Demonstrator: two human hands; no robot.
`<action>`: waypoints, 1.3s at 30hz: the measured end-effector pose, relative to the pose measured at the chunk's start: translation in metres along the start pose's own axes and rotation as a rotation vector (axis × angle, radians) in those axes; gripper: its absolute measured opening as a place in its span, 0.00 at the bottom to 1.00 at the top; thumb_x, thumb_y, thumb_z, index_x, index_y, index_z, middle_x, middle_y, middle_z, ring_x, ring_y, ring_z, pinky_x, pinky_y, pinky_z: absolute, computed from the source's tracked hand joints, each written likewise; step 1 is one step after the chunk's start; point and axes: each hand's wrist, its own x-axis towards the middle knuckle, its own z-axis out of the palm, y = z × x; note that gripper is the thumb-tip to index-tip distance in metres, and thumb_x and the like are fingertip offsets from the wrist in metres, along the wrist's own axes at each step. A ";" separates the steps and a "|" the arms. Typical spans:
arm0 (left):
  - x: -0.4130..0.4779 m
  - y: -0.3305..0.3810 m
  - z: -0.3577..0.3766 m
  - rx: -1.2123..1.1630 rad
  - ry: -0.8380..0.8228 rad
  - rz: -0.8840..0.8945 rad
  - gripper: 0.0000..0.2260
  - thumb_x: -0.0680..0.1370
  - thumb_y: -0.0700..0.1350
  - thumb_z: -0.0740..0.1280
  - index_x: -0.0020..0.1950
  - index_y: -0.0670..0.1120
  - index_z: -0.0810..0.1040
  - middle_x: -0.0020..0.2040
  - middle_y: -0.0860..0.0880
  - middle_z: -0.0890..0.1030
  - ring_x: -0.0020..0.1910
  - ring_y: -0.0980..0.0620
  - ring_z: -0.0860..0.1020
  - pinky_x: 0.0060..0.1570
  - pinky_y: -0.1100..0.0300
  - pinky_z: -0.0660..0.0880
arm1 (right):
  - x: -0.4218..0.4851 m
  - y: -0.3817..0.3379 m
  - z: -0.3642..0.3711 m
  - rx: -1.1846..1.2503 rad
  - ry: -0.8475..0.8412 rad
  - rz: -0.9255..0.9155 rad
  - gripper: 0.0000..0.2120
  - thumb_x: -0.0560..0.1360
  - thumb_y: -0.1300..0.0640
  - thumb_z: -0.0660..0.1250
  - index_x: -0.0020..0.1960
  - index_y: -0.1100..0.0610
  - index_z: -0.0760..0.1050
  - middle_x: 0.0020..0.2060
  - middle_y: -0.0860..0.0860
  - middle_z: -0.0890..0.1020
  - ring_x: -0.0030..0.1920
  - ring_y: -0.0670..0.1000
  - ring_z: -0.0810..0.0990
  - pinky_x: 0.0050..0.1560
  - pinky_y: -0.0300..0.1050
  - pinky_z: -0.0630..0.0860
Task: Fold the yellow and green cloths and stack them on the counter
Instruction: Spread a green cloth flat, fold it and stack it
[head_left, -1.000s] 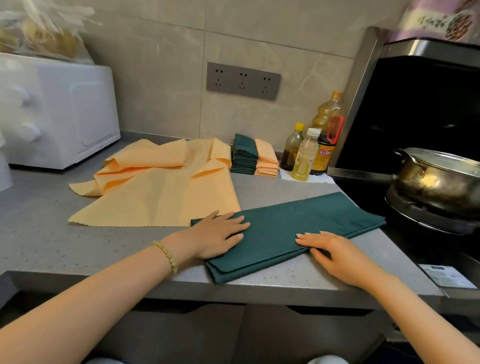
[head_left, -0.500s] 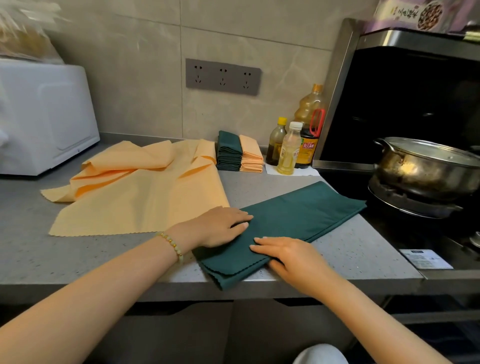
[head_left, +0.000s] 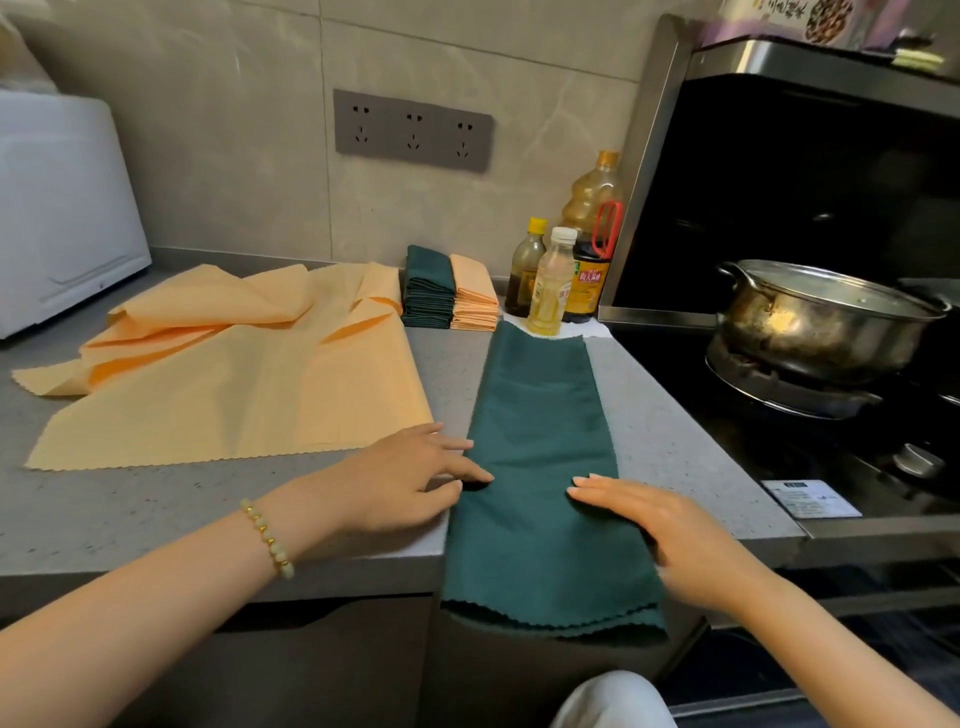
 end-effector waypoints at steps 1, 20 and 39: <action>-0.004 0.002 -0.001 -0.010 0.008 0.009 0.18 0.81 0.44 0.56 0.68 0.58 0.73 0.71 0.55 0.70 0.73 0.64 0.58 0.72 0.69 0.43 | 0.002 0.000 0.000 -0.019 -0.017 -0.003 0.26 0.75 0.51 0.64 0.70 0.38 0.62 0.68 0.30 0.59 0.67 0.26 0.55 0.67 0.24 0.52; 0.041 -0.007 0.008 -0.237 0.270 -0.431 0.14 0.76 0.55 0.67 0.50 0.44 0.81 0.31 0.54 0.77 0.34 0.56 0.76 0.37 0.62 0.71 | 0.091 0.011 -0.026 0.354 0.114 0.588 0.18 0.75 0.45 0.66 0.35 0.57 0.75 0.28 0.52 0.76 0.30 0.50 0.74 0.30 0.42 0.67; 0.048 0.003 0.003 -0.117 0.048 -0.666 0.16 0.81 0.51 0.58 0.35 0.46 0.68 0.35 0.50 0.75 0.37 0.51 0.76 0.38 0.60 0.73 | 0.107 0.011 0.000 -0.061 0.103 0.677 0.18 0.80 0.51 0.59 0.33 0.53 0.62 0.30 0.48 0.69 0.36 0.53 0.70 0.28 0.42 0.61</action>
